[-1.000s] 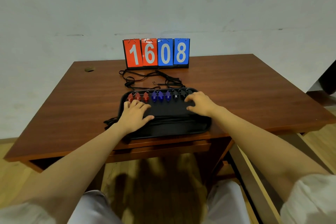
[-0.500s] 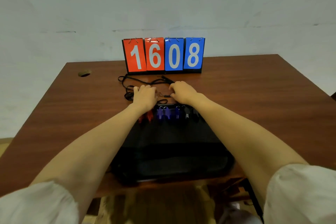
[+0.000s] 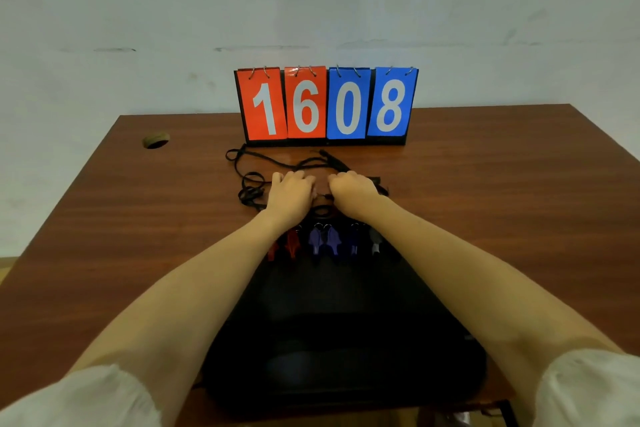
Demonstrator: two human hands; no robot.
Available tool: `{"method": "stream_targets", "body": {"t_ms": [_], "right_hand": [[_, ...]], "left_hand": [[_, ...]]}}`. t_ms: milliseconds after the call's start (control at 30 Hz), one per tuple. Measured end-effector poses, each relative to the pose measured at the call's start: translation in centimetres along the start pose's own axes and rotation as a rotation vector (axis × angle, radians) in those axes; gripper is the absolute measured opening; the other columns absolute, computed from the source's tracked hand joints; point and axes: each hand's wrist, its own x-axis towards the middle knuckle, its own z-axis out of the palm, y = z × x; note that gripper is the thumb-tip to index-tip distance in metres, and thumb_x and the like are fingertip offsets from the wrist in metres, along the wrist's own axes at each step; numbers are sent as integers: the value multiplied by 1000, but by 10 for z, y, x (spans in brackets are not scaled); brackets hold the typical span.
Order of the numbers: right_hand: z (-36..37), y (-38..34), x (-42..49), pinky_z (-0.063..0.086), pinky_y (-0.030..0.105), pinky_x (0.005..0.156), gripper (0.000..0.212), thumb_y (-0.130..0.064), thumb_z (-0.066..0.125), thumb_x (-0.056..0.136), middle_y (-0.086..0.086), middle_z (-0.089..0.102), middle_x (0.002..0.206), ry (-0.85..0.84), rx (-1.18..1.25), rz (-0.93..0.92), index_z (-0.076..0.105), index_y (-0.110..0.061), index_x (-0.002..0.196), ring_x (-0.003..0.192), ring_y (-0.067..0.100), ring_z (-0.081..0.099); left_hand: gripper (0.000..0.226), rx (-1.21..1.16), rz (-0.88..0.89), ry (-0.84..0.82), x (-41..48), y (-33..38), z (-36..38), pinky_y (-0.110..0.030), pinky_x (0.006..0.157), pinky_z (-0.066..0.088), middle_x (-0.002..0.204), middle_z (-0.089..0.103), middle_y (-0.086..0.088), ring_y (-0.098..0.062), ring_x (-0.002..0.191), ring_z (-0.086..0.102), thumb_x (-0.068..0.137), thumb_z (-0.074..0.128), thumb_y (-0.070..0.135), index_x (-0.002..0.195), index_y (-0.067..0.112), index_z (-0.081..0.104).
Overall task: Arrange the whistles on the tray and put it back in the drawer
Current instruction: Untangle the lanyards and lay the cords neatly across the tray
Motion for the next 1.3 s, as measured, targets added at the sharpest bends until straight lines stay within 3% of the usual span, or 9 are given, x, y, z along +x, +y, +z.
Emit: {"method": "stream_targets", "body": {"t_ms": [133, 267, 333, 433, 500, 700, 867, 1167, 1300], "right_hand": [[-15, -3, -8, 46, 40, 76, 32, -11, 41, 96, 15, 46, 127, 31, 258, 148, 48, -4, 126, 101, 35, 58], [-56, 1, -23, 46, 29, 70, 19, -14, 50, 91, 7, 64, 104, 275, 499, 177, 65, -10, 102, 92, 23, 62], [-78, 2, -32, 50, 30, 77, 15, -13, 53, 90, 6, 68, 99, 349, 606, 155, 66, -11, 97, 91, 21, 62], [-109, 2, -48, 52, 31, 84, 12, -12, 56, 90, 4, 68, 100, 436, 701, 109, 66, -11, 98, 92, 19, 62], [-131, 6, -60, 50, 28, 82, 11, -12, 56, 91, 2, 68, 96, 522, 732, 116, 65, -10, 97, 87, 16, 61], [-199, 39, -97, 53, 31, 79, 8, -14, 58, 91, -3, 65, 87, 823, 817, 187, 66, -14, 92, 83, 16, 63], [-234, 53, -125, 53, 33, 84, 12, -18, 60, 91, 1, 71, 99, 967, 771, 224, 70, -15, 95, 89, 16, 64], [-250, 56, -163, 52, 30, 86, 17, -16, 55, 94, 6, 70, 102, 1034, 830, 252, 69, -10, 102, 93, 16, 63], [-237, 49, -174, 52, 34, 85, 13, -14, 53, 94, 8, 71, 100, 963, 862, 265, 63, -10, 102, 93, 21, 66]], "left_hand": [[34, -134, -81, 105, -14, 3, -12, -42, 91, 35, 126, 51, -12, -32, 110, 52, 99, 38, 19, 131, 7, 39], [44, -480, -124, 58, -22, 21, -39, -41, 96, 43, 130, 48, -9, -27, 111, 53, 93, 52, 34, 128, 9, 44], [53, -697, -106, 23, -19, 34, -56, -35, 93, 45, 130, 49, -6, -21, 110, 52, 88, 60, 38, 132, 13, 45], [31, -930, -122, 104, -18, 54, -88, -19, 67, 40, 111, 64, -7, -11, 81, 54, 94, 53, 27, 119, 10, 57], [21, -993, -156, 174, -16, 60, -105, -21, 59, 37, 92, 68, -10, -8, 63, 50, 98, 45, 21, 99, 6, 61], [21, -871, -191, 226, -22, 49, -142, -18, 51, 36, 73, 53, -2, -18, 61, 49, 100, 39, 14, 93, 2, 56], [28, -680, -141, 362, -32, 40, -192, -28, 71, 44, 102, 67, -17, -29, 93, 63, 100, 41, 16, 105, -1, 62], [35, -250, -66, 514, -71, 12, -261, -42, 90, 46, 112, 64, -13, -31, 107, 59, 100, 35, 13, 130, 9, 54], [37, -327, -69, 442, -92, 3, -266, -39, 89, 47, 115, 63, -14, -29, 101, 60, 101, 34, 12, 134, 8, 50]]}}
